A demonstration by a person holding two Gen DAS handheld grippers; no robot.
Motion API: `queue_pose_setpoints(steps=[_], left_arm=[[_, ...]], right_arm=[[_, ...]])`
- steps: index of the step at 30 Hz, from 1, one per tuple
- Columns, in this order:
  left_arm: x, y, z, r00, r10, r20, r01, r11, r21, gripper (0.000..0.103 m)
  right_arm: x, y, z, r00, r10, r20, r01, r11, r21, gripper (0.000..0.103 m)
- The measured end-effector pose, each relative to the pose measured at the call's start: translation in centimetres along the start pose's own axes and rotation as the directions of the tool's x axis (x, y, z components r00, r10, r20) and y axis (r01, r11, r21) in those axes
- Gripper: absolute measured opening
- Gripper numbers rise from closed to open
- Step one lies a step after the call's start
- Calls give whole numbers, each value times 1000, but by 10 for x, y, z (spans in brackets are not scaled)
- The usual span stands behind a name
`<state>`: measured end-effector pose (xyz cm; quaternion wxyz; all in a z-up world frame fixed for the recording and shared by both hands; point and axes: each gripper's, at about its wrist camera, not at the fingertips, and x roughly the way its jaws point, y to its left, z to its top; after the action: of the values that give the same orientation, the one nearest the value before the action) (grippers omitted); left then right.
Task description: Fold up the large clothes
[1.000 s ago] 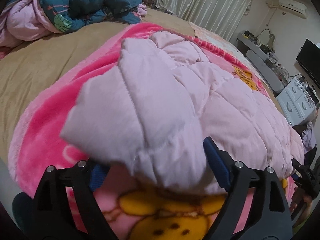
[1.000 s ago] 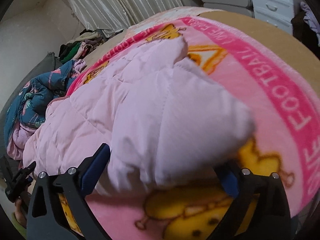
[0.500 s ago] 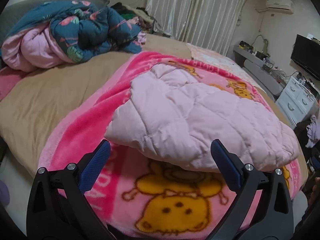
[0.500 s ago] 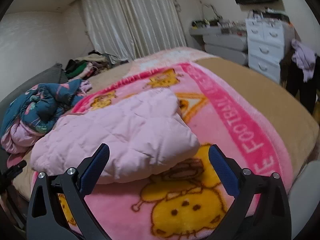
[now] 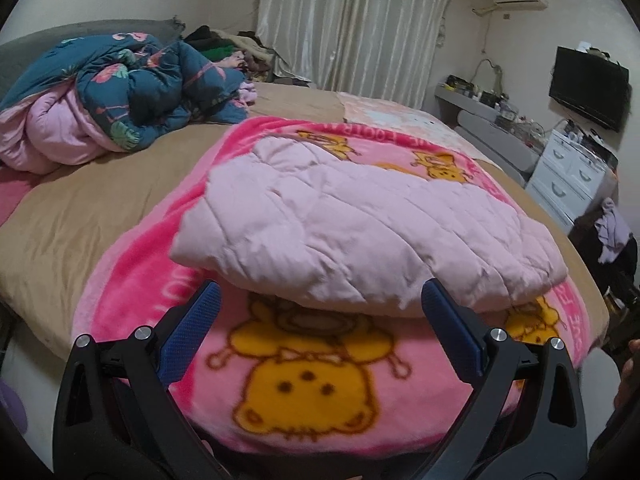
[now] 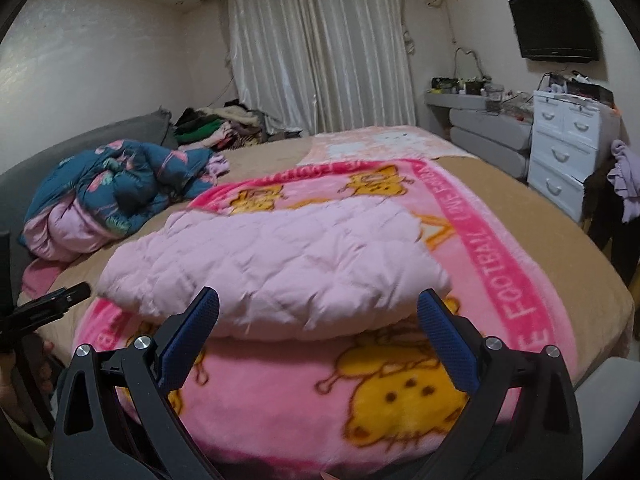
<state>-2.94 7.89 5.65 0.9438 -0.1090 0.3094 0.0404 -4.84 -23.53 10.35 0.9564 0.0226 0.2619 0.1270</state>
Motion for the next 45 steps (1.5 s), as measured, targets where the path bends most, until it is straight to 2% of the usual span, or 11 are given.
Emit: queue_pose_setpoints(steps=[3, 12, 17, 45], left_arm=[[0, -11, -11, 1000, -25, -10, 25, 1000, 9, 94], [0, -31, -22, 999, -36, -17, 37, 997, 69, 94], [1, -32, -24, 999, -40, -28, 42, 997, 72, 94], [5, -32, -25, 999, -41, -33, 44, 996, 79, 94]], right_arm=[[3, 11, -12, 1000, 19, -23, -19, 1000, -18, 99], [22, 35, -27, 995, 49, -85, -54, 997, -51, 99], [30, 36, -31, 992, 55, -111, -61, 997, -54, 99], [37, 41, -32, 990, 63, -123, -71, 995, -64, 99]])
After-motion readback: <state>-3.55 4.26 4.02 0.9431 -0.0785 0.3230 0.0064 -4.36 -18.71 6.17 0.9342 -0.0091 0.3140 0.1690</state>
